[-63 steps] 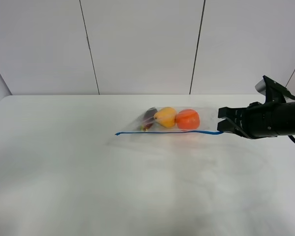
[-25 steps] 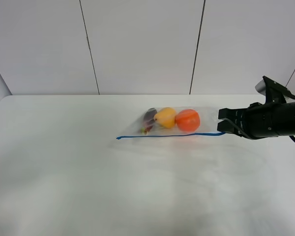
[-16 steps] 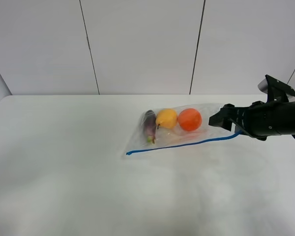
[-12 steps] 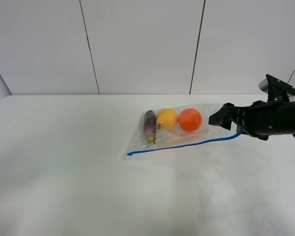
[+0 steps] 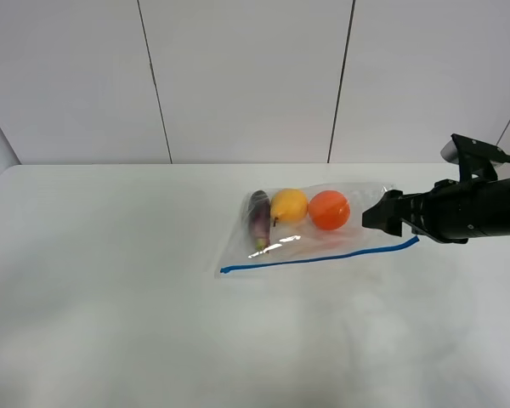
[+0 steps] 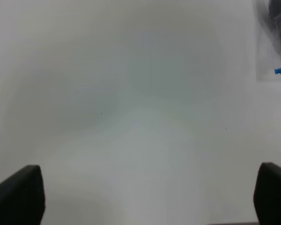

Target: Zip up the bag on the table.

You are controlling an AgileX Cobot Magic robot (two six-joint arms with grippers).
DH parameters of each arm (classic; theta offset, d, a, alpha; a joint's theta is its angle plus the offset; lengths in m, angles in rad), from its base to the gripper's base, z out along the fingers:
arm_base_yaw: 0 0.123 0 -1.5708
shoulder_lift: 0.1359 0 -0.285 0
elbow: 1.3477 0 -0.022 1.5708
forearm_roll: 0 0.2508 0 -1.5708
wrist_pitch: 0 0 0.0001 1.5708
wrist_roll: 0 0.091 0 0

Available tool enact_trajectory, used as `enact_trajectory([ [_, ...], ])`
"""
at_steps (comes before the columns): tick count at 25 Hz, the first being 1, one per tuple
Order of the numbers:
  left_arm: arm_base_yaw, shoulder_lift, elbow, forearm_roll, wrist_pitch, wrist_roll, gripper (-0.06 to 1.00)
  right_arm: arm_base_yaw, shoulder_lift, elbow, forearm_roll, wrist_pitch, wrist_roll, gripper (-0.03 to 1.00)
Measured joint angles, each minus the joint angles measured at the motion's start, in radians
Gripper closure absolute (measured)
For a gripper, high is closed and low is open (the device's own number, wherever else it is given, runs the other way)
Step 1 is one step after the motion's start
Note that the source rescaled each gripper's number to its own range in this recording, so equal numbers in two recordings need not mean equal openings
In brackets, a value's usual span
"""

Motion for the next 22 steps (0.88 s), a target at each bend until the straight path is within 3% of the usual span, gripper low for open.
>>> enact_trajectory([
  [7, 0.000, 0.000, 0.000, 0.000, 0.000, 0.000, -0.06, 0.000, 0.000, 0.000, -0.233, -0.033, -0.006, -0.03],
  [22, 0.000, 0.000, 0.000, 0.000, 0.000, -0.001, -0.06, 0.000, 0.000, 0.000, -0.399, -0.178, -0.006, -0.03],
])
